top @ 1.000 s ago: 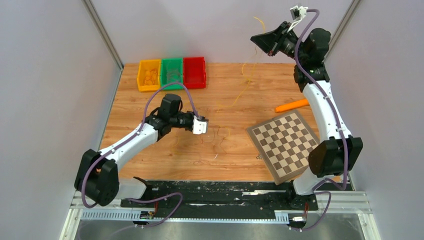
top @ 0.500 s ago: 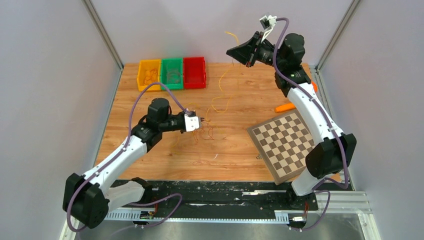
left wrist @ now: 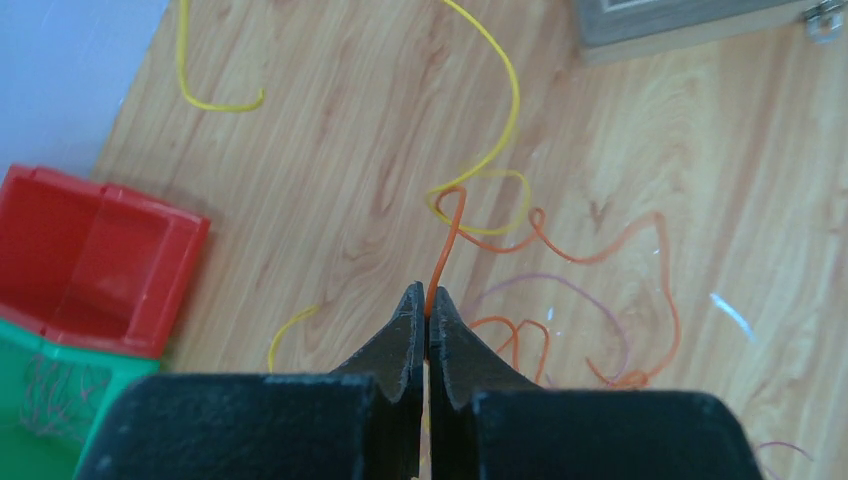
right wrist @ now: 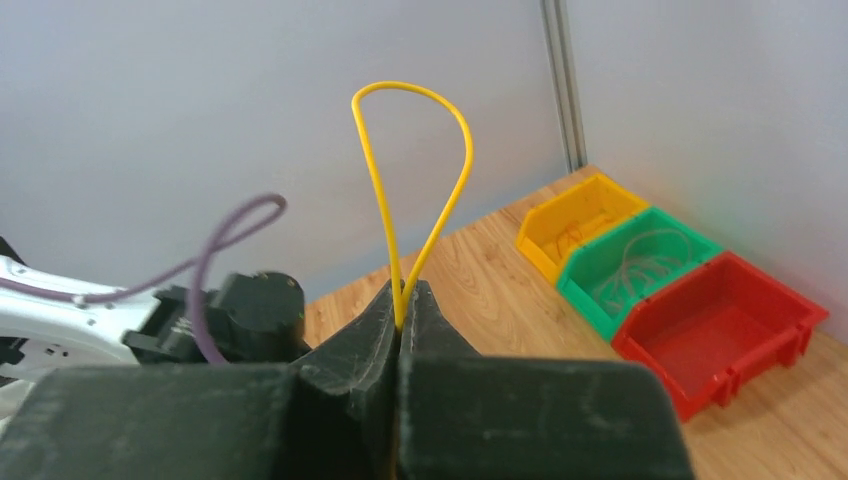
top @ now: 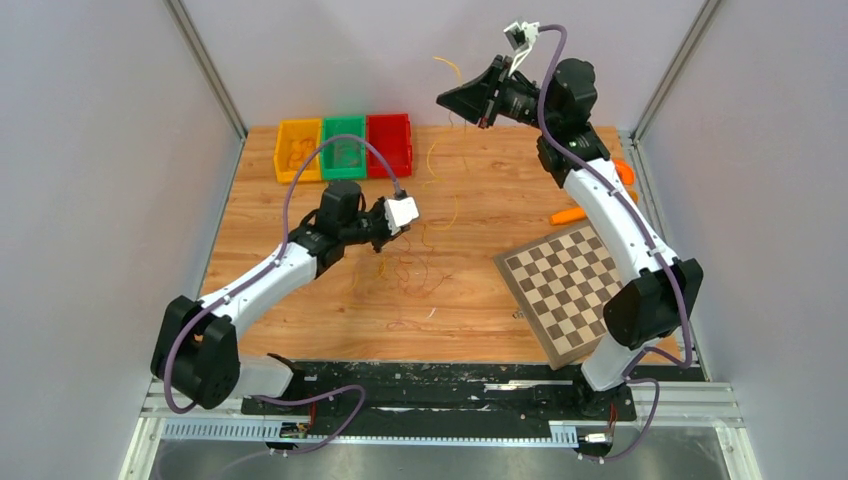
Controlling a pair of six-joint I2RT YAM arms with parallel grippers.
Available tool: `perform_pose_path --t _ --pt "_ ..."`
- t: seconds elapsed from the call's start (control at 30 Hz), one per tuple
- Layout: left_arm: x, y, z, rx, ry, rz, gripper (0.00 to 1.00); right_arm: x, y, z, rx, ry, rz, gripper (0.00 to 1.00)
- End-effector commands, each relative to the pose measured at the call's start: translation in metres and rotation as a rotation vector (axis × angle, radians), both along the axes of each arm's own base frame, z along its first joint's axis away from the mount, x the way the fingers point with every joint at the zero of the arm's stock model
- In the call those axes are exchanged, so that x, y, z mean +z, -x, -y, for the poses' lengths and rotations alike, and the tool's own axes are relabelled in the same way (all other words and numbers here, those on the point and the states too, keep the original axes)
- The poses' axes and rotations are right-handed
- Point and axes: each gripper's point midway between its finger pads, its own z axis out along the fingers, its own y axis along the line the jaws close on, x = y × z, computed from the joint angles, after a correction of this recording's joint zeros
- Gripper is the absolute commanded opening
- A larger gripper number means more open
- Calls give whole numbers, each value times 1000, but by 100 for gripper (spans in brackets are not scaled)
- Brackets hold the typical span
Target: Untangle the cables
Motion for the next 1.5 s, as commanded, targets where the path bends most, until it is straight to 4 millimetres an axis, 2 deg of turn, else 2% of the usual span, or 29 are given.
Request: perform_pose_path --t 0.0,0.03,0.07,0.17,0.2,0.33,0.37,0.47,0.5,0.6,0.73,0.83,0.93,1.03,1.13,1.17,1.2,1.23,1.3,1.37,1.43,1.47 --pt "10 -39 -16 189 21 207 0 80 24 4 12 -112 136 0" --pt "-2 -37 -21 189 -3 229 0 91 27 6 9 -127 152 0" --pt "4 -43 -21 198 14 282 0 101 29 7 3 -140 168 0" --pt "-11 -36 -17 135 -3 331 0 140 38 15 -30 -194 243 0" --pt "-12 -28 -9 58 0 356 0 153 39 18 -43 -211 273 0" --pt "-52 17 4 -222 -48 332 0 203 39 33 -142 -265 445 0" --pt "-67 28 2 -258 -74 284 0 216 39 41 -189 -272 506 0" --pt "-89 45 -5 -337 -140 240 0 248 35 68 -344 -280 672 0" --pt "-99 55 -11 -360 -173 200 0 256 33 78 -403 -279 716 0" --pt "-115 76 -22 -464 -240 236 0 270 25 106 -547 -259 817 0" --pt "-138 103 -46 -573 -364 203 0 260 -4 146 -706 -164 869 0" --pt "-152 117 -69 -617 -449 170 0 242 -32 186 -805 -97 835 0" --pt "-160 123 -86 -612 -495 145 0 220 -52 210 -841 -44 771 0" --pt "-156 112 -94 -516 -501 107 0 186 -61 203 -785 8 697 0" --pt "-145 87 -102 -398 -497 76 0 157 -68 200 -761 57 643 0" --pt "-149 81 -110 -360 -517 47 0 150 -71 202 -773 76 639 0" --pt "-147 73 -113 -342 -528 48 0 146 -74 206 -795 94 643 0" --pt "-153 68 -124 -319 -563 31 0 143 -77 210 -824 118 651 0" --pt "-157 54 -138 -282 -609 33 0 133 -87 236 -902 169 640 0" --pt "-160 40 -150 -229 -651 35 0 124 -93 251 -936 202 615 0" --pt "-160 27 -161 -176 -679 25 0 107 -96 253 -905 236 569 0" --pt "-161 25 -163 -164 -671 9 0 92 -96 245 -842 257 530 0"
